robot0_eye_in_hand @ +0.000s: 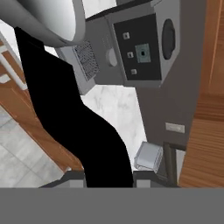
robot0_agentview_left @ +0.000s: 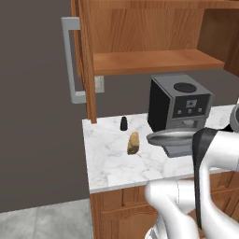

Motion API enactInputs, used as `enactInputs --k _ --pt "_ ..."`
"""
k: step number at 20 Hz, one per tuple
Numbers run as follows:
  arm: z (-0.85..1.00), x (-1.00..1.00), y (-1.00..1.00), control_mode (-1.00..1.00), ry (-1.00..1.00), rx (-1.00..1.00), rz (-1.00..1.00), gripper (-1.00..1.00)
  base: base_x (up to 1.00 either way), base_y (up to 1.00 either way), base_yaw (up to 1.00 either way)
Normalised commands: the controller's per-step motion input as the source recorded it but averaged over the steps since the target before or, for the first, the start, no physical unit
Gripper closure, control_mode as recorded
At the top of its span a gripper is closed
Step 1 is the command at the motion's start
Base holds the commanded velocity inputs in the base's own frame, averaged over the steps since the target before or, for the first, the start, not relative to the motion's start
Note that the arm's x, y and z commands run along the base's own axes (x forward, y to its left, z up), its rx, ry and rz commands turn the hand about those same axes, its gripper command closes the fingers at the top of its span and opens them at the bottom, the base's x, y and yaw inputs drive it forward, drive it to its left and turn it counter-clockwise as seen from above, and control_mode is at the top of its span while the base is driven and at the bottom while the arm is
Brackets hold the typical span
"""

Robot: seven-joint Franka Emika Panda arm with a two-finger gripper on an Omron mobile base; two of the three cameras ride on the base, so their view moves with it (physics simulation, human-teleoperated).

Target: Pick the pan from the cabinet and place it on the stove. Then turn on the stove burner for the pan.

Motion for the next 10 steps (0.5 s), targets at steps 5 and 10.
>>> enactInputs --k 5,10 --pt "0.0 0.0 0.01 -1.0 0.0 0.0 0.0 1.0 0.0 0.0 0.0" --pt "0.0 -0.05 0.0 -1.0 -0.04 0.0 0.0 1.0 0.0 0.0 0.0"
